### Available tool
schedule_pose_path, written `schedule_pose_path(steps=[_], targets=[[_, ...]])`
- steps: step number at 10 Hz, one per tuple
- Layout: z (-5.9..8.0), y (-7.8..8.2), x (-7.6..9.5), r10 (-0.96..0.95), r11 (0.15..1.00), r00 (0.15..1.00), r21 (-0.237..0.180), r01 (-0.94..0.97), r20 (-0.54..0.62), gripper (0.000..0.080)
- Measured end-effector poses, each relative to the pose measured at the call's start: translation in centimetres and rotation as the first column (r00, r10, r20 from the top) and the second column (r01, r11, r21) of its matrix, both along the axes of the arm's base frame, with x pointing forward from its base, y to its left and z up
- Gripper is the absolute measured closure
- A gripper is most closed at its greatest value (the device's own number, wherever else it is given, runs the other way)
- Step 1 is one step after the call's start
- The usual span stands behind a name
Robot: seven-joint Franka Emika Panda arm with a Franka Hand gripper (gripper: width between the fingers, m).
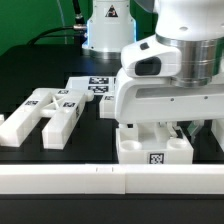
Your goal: Assemble chair
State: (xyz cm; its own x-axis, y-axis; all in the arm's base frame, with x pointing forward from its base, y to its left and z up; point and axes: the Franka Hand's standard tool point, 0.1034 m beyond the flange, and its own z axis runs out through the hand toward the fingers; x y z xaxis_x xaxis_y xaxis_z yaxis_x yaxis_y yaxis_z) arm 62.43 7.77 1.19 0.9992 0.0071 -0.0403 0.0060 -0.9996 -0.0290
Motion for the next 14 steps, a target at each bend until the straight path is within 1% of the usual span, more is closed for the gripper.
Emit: schedule_pose_path(steps=[2, 5, 7, 8, 9, 10, 11, 12, 13, 14], targets=[[0.0, 1.7, 1.3, -0.015, 1.000, 1.000, 0.002, 0.015, 0.018, 0.0765], [0.2, 3.1, 1.9, -0.014, 1.000, 1.000, 0.003, 0.014, 0.020, 0.0765], [0.1, 3.2, 2.0, -0.008, 1.000, 1.000, 0.003, 0.008, 0.019, 0.0765], [0.1, 2.8, 2.0, -0.011, 1.000, 1.000, -0.004, 0.011, 0.019, 0.0687], [0.0, 2.3, 2.0, -0.015, 1.000, 1.000, -0.010, 0.015, 0.019, 0.0687], [0.0, 1.7, 2.0, -0.020, 1.000, 1.000, -0.017, 0.020, 0.017, 0.0480], [0.0, 1.1, 2.0, -0.025, 0.999, 1.000, -0.025, 0.025, 0.013, 0.0297], [0.3, 0.6, 2.0, -0.029, 0.999, 0.999, -0.030, 0.030, 0.014, 0.0198], [1.0, 0.4, 2.1, -0.029, 0.999, 0.999, -0.030, 0.029, 0.019, 0.0198], [2.4, 0.3, 1.9, -0.010, 1.000, 1.000, -0.025, 0.011, 0.028, 0.0160]])
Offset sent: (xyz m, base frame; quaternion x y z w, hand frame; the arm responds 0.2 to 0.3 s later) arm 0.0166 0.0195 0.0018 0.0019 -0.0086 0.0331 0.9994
